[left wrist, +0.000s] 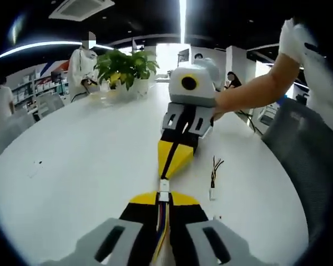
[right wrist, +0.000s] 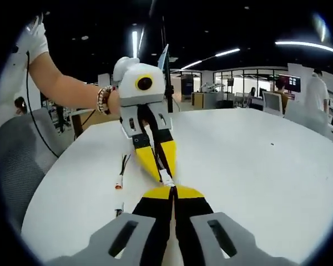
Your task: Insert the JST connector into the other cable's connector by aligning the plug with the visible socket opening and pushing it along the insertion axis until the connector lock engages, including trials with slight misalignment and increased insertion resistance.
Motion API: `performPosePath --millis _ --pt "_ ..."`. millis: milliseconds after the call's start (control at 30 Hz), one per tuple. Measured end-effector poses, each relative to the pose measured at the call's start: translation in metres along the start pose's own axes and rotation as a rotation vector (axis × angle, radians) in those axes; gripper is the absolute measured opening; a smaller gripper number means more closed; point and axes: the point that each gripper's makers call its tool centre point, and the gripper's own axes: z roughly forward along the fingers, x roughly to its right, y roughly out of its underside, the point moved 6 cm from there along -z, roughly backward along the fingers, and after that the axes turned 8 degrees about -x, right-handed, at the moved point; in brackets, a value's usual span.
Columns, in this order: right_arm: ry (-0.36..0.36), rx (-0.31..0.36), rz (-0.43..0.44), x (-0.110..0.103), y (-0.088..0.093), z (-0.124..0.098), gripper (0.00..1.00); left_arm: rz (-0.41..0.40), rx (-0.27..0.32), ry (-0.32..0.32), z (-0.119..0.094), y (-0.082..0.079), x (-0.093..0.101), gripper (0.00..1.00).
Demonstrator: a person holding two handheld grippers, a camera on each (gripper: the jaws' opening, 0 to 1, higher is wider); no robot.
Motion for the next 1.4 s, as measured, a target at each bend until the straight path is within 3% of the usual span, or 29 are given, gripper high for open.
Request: performPosePath --millis 267,433,533,600,700,900,1033,1167,1400 --pt "-0.011 -0.018 0.017 -0.005 0.004 0.004 0.00 -0.023 -0.006 -0.005 -0.002 0.006 -0.002 0.01" --pt "0.004 -0.021 0.046 -0.004 0.005 0.001 0.00 -0.043 -0.002 -0.004 -0.003 0.006 -0.002 0.07" --pt "0.003 0.007 0.072 -0.004 0.002 -0.008 0.00 -0.056 -0.001 -0.017 -0.009 0.008 -0.001 0.13" --pt "0.013 0.031 0.091 -0.002 0.001 -0.015 0.00 -0.078 0.031 -0.028 -0.014 0.006 0.001 0.17" --pt "0.020 0.141 0.167 -0.003 -0.009 -0.028 0.00 -0.092 0.078 -0.037 -0.024 0.004 0.010 0.18" --pt "0.020 0.200 0.123 -0.013 -0.019 -0.047 0.09 -0.121 0.130 -0.050 -0.040 0.005 0.028 0.22" --pt "0.015 0.185 0.106 -0.022 -0.021 -0.049 0.11 -0.126 0.129 -0.050 -0.048 0.010 0.044 0.26" --pt "-0.019 0.106 0.063 -0.041 -0.014 -0.044 0.16 -0.134 0.125 -0.051 -0.054 0.015 0.056 0.25" --pt "-0.069 0.017 0.014 -0.059 -0.001 -0.026 0.15 -0.162 0.084 -0.039 -0.043 0.032 0.072 0.25"
